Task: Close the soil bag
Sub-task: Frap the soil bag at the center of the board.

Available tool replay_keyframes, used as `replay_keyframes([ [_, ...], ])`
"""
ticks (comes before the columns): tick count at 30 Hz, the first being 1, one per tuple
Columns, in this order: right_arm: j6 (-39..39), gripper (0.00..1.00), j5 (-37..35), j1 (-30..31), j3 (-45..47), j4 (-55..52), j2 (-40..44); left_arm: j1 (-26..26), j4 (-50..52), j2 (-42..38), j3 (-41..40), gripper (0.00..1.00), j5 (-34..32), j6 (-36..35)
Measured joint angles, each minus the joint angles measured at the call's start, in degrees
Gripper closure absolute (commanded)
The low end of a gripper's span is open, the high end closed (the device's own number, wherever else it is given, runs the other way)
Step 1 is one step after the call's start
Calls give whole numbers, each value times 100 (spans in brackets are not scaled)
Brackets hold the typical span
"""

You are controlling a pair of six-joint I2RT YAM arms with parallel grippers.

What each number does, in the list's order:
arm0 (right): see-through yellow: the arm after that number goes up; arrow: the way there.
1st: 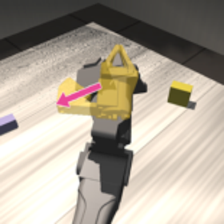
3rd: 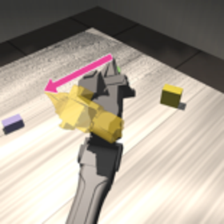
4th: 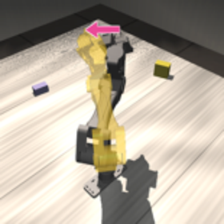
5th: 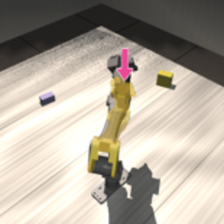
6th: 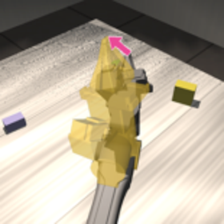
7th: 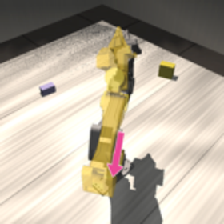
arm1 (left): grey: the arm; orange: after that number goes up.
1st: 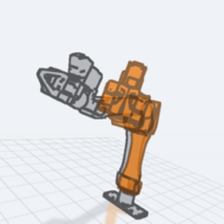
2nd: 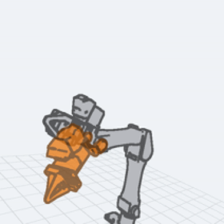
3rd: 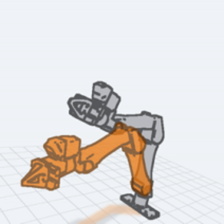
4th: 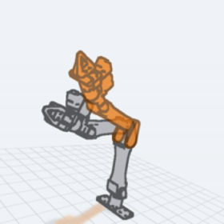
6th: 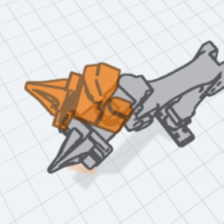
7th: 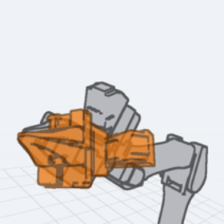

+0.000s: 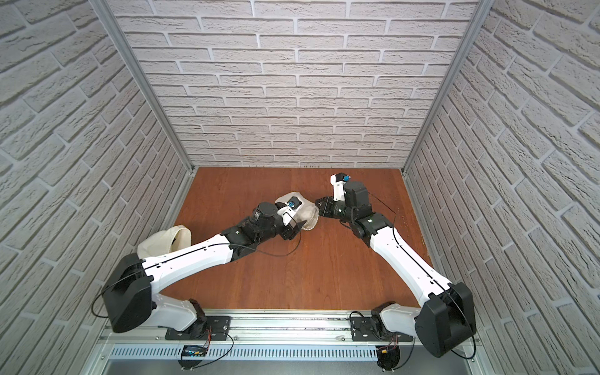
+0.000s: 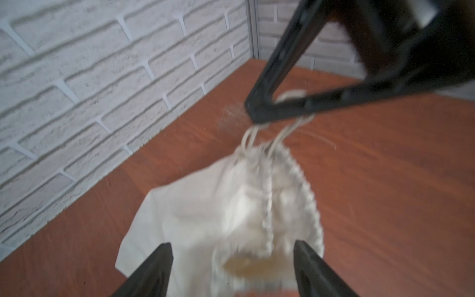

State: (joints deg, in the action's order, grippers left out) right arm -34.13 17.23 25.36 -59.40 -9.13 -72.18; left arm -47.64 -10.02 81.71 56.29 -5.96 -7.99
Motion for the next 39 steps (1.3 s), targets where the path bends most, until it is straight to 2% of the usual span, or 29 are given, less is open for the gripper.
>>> replay_keyframes([
  [4,-61,97,-232,103,0,37,105,-273,-774,240,42,29,-175,286],
  [12,-313,97,-422,133,2,243,278,-289,-1471,988,254,37,-199,647],
  [18,-361,97,-442,138,2,273,278,-286,-1838,1344,535,57,-221,706],
  [22,-343,97,-509,138,2,260,284,-280,-1952,1445,608,82,-321,739],
  [24,-310,97,-621,127,0,184,319,-278,-2004,1502,601,87,-501,754],
  [29,-234,97,-804,-35,2,-166,424,-391,-2492,1528,179,83,-1054,772],
  [34,-144,97,-940,-428,-46,-575,761,-398,-2319,1652,-291,76,-2011,774],
  [39,-87,97,-940,-981,-96,-1036,1091,-385,-1956,1541,-647,74,-2822,984],
])
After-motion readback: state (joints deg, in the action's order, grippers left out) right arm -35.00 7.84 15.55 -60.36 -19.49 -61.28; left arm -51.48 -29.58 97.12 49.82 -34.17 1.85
